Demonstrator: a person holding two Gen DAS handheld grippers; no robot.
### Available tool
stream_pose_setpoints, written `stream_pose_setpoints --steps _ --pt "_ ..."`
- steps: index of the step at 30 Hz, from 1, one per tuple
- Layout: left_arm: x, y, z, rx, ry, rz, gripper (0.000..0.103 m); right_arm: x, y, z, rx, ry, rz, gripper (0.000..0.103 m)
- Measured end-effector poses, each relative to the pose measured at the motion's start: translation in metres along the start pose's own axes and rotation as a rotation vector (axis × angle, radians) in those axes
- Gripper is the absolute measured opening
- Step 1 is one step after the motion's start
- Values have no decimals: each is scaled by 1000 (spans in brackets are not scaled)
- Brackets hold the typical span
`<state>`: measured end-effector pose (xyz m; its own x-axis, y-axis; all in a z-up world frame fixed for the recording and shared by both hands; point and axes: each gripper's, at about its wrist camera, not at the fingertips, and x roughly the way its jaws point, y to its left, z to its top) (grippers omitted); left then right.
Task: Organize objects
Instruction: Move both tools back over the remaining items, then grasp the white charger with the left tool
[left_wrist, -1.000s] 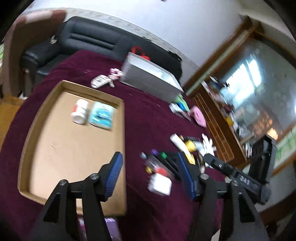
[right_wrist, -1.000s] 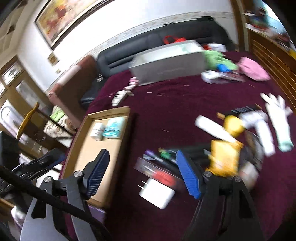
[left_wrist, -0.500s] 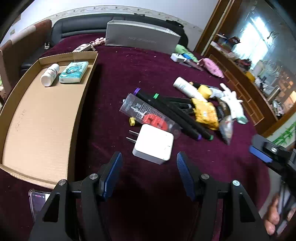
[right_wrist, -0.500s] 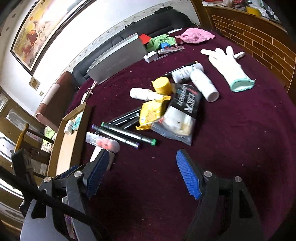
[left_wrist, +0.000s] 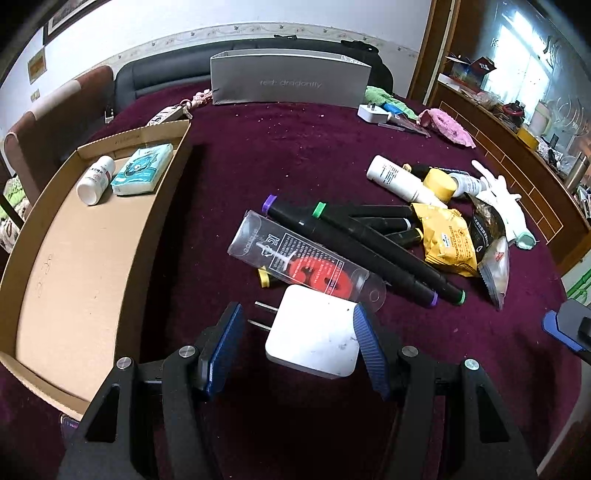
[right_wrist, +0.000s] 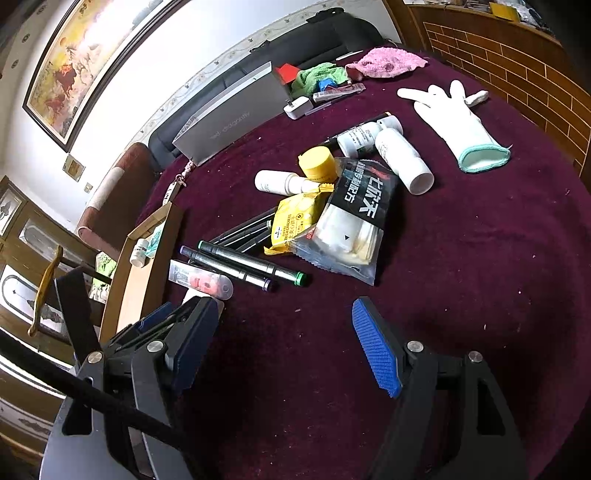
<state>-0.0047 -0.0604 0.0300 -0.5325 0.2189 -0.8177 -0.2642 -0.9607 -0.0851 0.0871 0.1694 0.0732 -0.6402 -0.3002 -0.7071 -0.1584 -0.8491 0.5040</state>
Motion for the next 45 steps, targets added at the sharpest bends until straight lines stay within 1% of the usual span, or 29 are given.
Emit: stream_pose_setpoints --steps 2,4,6,8,10,12,13,14,16,18,19,21,22,25,27,28,30,31,32,36,39,40,45 --pt "-3 1 -2 -12 19 -11 55 -1 0 1 -3 -1 -2 75" --pt "-11 5 -6 -50 27 -35 55 -2 1 1 -11 -1 -5 75" --pt "-20 9 -10 -72 4 -26 55 -1 1 2 -11 -1 -5 75" --pt "-28 15 -14 -99 -26 5 55 2 1 1 -9 6 3 75" --pt "-27 17 -17 -104 -29 20 55 7 2 0 -6 18 10 75" --pt "-18 18 -21 -107 -4 13 55 12 2 -1 -3 31 17 75" --pt "-13 18 -23 -120 12 -2 56 14 2 -2 -1 38 21 75" --pt "-13 18 -23 -130 5 -16 56 15 2 -3 -1 42 24 75" --pt "-12 15 -22 -133 -1 -15 56 15 2 -4 -3 44 26 75" --pt "-9 11 -21 -136 5 -42 56 14 1 -5 -4 42 23 75" --pt "-6 8 -20 -134 17 -53 59 14 0 -4 -1 42 23 75" --pt "2 4 -19 -126 50 -64 59 13 -1 -4 7 41 26 75" --pt "4 -1 -19 -111 51 -52 61 13 -2 -4 9 40 28 75" --pt "9 -15 -18 -52 44 24 61 15 -1 -5 9 43 25 75" --pt "10 -17 -18 -55 23 40 60 15 2 -7 0 45 24 75" --pt "9 -17 -19 -58 13 36 48 16 4 -7 -6 46 20 75" --pt "5 -11 -21 -87 4 -13 45 16 6 -8 -16 49 15 75" --pt "1 -6 -24 -118 4 -63 45 16 7 -9 -21 51 10 75" --pt "-3 -4 -26 -133 7 -89 44 16 8 -10 -24 52 6 75" --pt "-26 0 -39 -133 -5 -177 44 15 13 -8 -44 61 -6 75" --pt "-40 1 -49 -113 -18 -188 44 16 19 -4 -60 74 2 75" --pt "-42 2 -52 -110 -17 -189 44 19 21 -2 -60 85 17 75" --pt "-39 6 -64 -114 20 -214 44 45 37 12 -63 169 85 75"
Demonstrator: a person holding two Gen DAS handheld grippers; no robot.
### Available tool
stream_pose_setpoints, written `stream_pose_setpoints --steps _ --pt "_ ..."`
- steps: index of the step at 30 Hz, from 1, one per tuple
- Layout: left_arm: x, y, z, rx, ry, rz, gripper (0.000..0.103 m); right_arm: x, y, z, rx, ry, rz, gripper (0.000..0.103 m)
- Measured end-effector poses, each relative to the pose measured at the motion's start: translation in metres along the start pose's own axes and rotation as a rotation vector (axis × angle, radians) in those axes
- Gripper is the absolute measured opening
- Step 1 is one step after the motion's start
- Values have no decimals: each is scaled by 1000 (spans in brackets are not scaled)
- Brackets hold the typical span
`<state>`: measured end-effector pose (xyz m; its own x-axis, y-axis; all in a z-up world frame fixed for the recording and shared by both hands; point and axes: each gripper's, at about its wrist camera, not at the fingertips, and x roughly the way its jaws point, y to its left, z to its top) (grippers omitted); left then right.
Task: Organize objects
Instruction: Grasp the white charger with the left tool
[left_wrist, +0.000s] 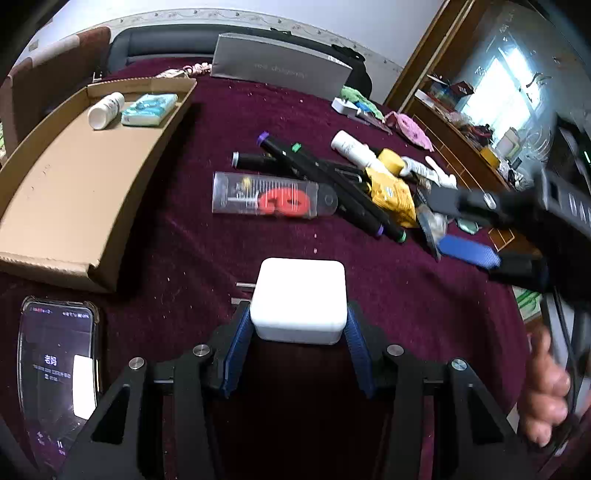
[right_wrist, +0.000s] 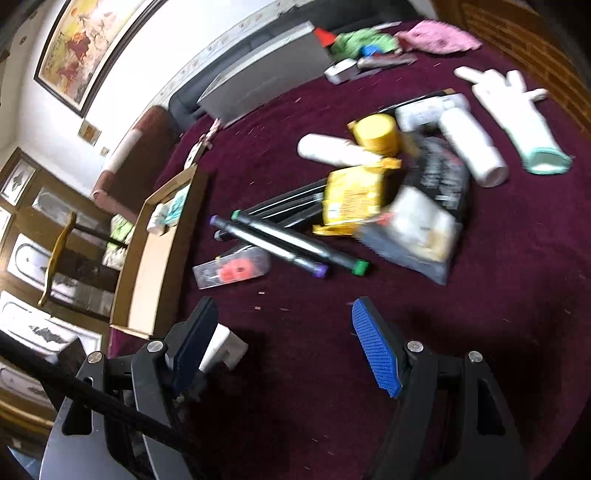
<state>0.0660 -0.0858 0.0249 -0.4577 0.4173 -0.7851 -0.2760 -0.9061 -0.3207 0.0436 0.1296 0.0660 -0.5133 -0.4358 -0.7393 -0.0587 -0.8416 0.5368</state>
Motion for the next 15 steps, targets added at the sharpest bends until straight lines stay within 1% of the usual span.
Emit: stream_pose_setpoints --steps 2,4,6,9,11,12,13,14,15 --pt "1 -1 0 2 -5 3 44 13 7 4 -13 38 7 75" --pt "0 -4 2 13 -17 16 44 21 15 4 -32 59 -6 75" --pt "3 -6 5 18 -21 32 45 23 21 3 -49 59 -19 75" --pt "12 -15 10 38 -22 64 48 23 26 3 -66 54 -23 75" --pt "23 -21 11 53 -2 80 54 22 27 5 -73 50 -35 75" --pt "27 -22 9 58 -7 89 54 21 27 7 -76 50 -40 75" --pt "26 -23 8 65 -27 94 54 21 28 9 -80 48 -53 75" --pt "25 -23 6 66 -26 89 50 21 29 11 -86 47 -61 75" --pt "23 -21 6 56 -21 62 49 21 30 12 -94 45 -70 75"
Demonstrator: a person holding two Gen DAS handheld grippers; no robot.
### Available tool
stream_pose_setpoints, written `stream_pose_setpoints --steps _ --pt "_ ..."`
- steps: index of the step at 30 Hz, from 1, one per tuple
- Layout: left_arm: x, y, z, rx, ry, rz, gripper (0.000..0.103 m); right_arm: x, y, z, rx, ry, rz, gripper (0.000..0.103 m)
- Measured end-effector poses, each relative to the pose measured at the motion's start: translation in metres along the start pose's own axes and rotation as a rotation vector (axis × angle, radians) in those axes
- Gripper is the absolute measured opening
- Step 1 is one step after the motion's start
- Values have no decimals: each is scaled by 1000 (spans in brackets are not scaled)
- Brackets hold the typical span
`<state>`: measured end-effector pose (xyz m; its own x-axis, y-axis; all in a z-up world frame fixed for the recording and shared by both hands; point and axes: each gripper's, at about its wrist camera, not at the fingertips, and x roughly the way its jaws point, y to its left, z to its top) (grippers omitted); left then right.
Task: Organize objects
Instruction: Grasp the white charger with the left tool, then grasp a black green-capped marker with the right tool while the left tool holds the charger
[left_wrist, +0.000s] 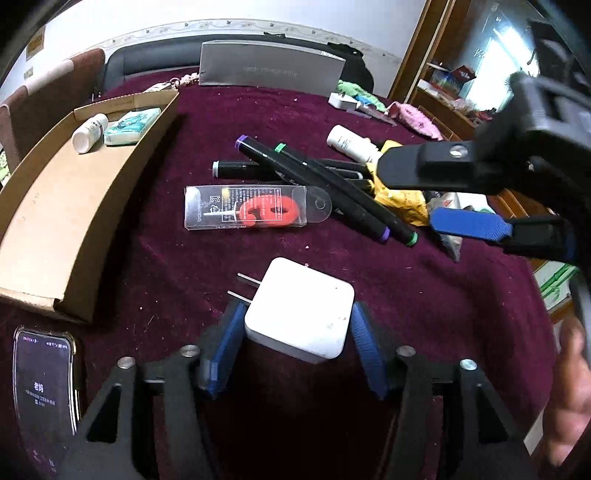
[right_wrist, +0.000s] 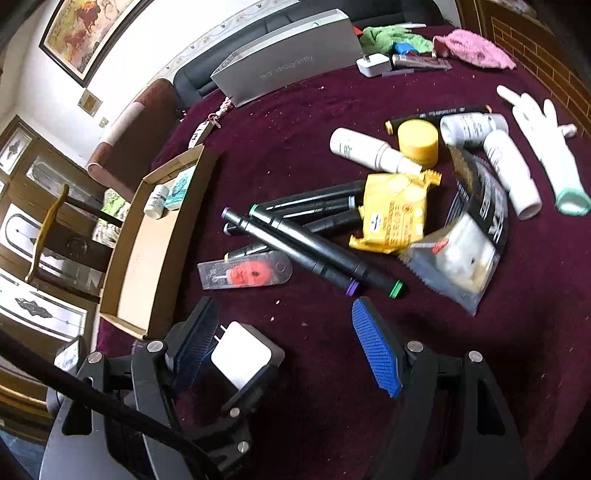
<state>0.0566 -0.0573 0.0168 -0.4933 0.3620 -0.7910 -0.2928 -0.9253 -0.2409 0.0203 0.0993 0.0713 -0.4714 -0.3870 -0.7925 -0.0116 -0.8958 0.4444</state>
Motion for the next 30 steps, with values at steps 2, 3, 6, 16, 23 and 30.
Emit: stream_pose_setpoints --steps 2,3,6,16,23,30 --pt "-6 10 -3 -46 14 -79 49 2 1 4 -20 3 -17 75" --pt "-9 13 -5 -58 20 -99 49 3 1 6 -28 7 -24 75" --pt "-25 21 -14 -86 20 -181 47 9 -2 11 -47 20 -41 75" --pt "-54 26 -28 -62 -23 -224 43 24 9 13 -208 7 -140 73" --pt "-51 20 -33 -27 -16 -196 44 23 23 8 -263 36 -87 66" --pt "-39 14 -40 -23 30 -175 46 29 23 15 -260 20 -158 66"
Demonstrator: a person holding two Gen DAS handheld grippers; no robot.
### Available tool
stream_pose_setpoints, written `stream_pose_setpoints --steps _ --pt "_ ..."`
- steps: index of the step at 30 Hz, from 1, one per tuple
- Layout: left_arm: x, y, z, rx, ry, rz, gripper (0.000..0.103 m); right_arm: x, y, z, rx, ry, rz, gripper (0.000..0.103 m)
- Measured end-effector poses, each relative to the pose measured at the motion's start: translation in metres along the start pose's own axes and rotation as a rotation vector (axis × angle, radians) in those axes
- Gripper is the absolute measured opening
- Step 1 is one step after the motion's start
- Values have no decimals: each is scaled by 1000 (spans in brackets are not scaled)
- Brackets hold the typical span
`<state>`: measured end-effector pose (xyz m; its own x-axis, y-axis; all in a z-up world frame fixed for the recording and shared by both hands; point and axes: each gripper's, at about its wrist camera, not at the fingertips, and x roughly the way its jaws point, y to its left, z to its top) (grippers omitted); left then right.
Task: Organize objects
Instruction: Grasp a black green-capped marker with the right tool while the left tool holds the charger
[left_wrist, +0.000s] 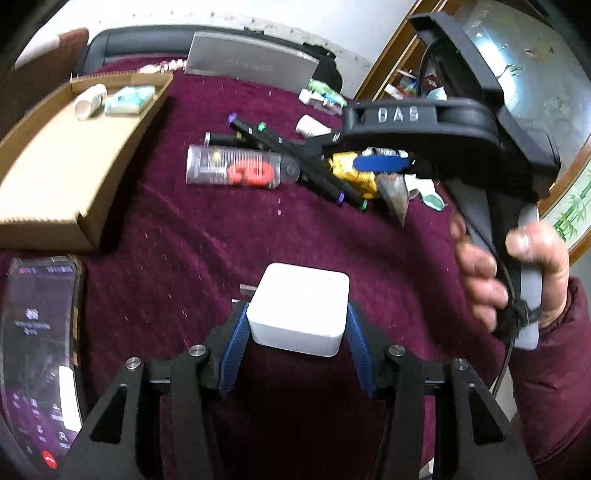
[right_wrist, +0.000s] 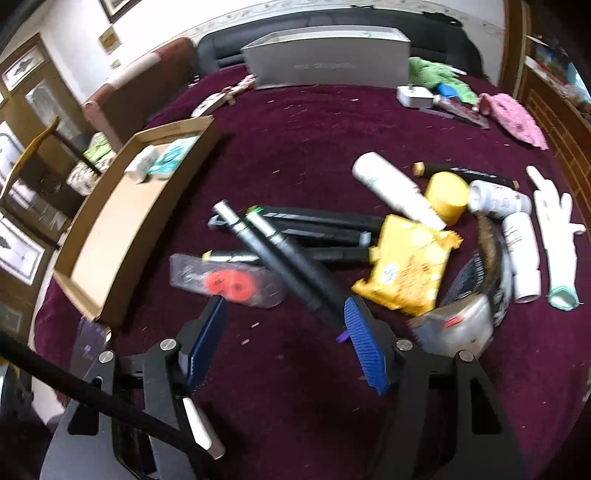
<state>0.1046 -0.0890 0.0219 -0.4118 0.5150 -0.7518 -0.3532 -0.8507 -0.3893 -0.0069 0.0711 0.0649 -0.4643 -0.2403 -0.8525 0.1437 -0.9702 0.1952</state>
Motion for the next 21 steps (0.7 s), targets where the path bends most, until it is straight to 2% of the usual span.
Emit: stream_pose_setpoints --steps 6,9,18,21 --pt "6 -1 -4 2 4 12 47 7 -7 8 10 -1 -59 66" --pt "7 0 -3 -6 3 6 47 12 -9 11 11 -3 -86 59" --pt "8 -1 -3 1 3 11 48 31 -10 29 -1 54 -64 42" --pt "9 -2 -2 -2 5 8 48 40 -9 31 -3 78 -72 41"
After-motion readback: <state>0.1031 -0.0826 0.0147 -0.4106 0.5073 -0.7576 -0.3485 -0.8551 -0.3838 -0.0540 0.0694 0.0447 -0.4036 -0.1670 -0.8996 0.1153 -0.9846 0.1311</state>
